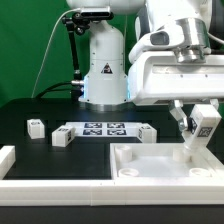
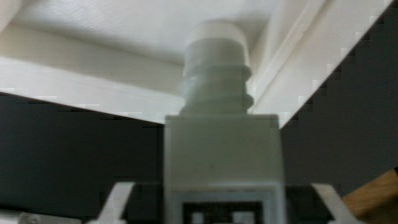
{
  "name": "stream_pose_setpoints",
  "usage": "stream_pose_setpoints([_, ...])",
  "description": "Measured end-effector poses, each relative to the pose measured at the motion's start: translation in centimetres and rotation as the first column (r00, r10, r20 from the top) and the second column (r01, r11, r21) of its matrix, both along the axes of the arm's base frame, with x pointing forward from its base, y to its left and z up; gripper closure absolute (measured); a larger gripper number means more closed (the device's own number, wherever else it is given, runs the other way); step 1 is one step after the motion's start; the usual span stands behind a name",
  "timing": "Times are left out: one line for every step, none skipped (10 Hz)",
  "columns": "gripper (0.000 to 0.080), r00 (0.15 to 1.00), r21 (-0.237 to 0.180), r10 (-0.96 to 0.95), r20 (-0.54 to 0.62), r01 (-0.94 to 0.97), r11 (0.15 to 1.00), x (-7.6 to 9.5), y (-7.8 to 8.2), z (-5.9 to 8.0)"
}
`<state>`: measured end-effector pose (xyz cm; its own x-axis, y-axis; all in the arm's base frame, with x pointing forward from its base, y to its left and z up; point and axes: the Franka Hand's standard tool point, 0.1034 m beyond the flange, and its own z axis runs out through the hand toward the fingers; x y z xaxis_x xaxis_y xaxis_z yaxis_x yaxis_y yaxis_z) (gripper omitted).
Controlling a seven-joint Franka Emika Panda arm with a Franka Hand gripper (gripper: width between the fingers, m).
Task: Assemble one leg
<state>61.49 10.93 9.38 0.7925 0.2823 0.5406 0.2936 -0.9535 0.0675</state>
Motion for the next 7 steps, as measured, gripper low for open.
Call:
stream_pose_setpoints([0.0512, 1.0, 0.0, 0.001, -0.002, -0.001, 1.0, -0.1, 0.1, -0.1])
stream_pose_setpoints([0.0512, 0.999, -0.004, 0.001, 0.046, -0.001, 1.0, 0.2, -0.2, 0.3])
stream_pose_setpoints([0.0512, 0.996, -0.011, 0.0, 0.093, 0.001, 1.0, -0.2, -1.0, -0.5])
stream_pose_setpoints([0.0512, 0.999, -0.012, 0.006, 0.039, -0.006, 1.0, -1.0, -1.3, -2.1])
stream_pose_setpoints([0.0512, 1.0, -0.006, 0.005, -0.003, -0.005, 1.0, -1.3, -0.8, -2.4])
stream_pose_setpoints([0.0512, 1.0, -0.004, 0.012, -0.001, -0.012, 1.0, -1.3, -0.3, -2.5])
stream_pose_setpoints([0.0512, 1.0, -0.004, 0.018, -0.006, -0.018, 1.0, -1.3, 0.1, -2.8])
